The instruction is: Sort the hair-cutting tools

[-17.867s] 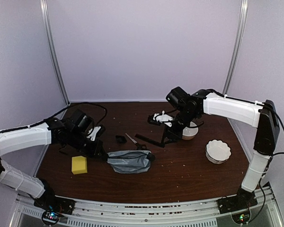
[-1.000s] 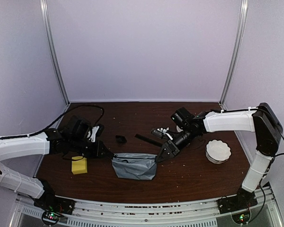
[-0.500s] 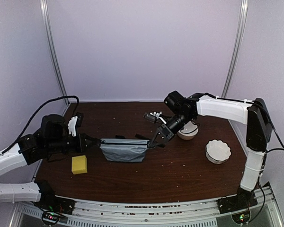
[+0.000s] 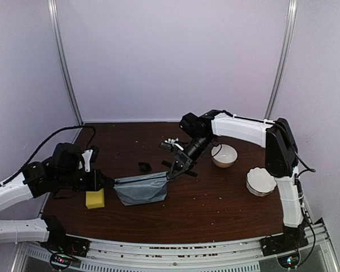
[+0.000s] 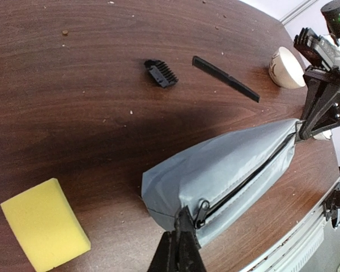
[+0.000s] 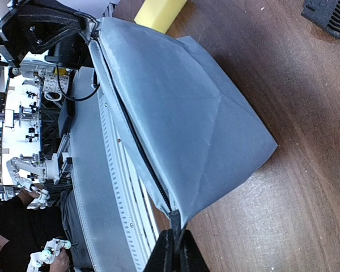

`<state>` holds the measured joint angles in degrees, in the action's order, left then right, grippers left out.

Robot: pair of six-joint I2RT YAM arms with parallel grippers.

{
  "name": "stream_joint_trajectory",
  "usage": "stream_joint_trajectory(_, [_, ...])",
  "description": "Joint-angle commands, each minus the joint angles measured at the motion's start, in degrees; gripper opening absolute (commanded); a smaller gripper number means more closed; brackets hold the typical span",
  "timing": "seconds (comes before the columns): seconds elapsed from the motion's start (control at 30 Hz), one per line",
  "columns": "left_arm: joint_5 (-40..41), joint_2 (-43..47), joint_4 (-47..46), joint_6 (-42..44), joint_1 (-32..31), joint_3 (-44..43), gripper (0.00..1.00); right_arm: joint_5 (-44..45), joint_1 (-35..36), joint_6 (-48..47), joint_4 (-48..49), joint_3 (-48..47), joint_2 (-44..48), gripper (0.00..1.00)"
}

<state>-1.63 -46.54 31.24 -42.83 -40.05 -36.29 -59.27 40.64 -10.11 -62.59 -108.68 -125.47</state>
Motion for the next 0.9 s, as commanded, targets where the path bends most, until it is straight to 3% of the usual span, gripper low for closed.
stream_joint_trajectory(0.0, [4.2,-0.4,2.4,-0.9,0.8,2.2,0.00,5.7,0.6,1.3,-2.7,-3.2,-3.8,0.04])
stream_joint_trajectory(0.23, [4.1,-2.4,1.4,-0.3,0.8,1.8,0.00,8.2,0.2,-0.7,-4.3,-5.9,-4.4,0.08])
stream_joint_trajectory(0.3, [4.5,-2.3,2.2,0.4,0.8,1.0,0.00,8.1,-0.5,-1.7,-5.0,-7.2,-3.7,0.18])
stream_joint_trajectory(0.43, [6.3,-2.0,5.2,2.1,0.8,-2.2,0.24,12.2,-1.9,-5.4,-7.6,-11.2,-1.4,0.35])
stream_joint_trajectory(0.67, [10.4,-0.4,3.9,5.7,0.8,-5.2,0.37,37.0,-2.9,-10.7,-4.5,-14.0,-1.3,0.42])
stream_joint_trajectory(0.87, [8.4,-1.8,-1.2,5.7,0.8,-4.7,0.38,46.4,-2.9,-11.8,-3.6,-19.8,-7.2,0.63])
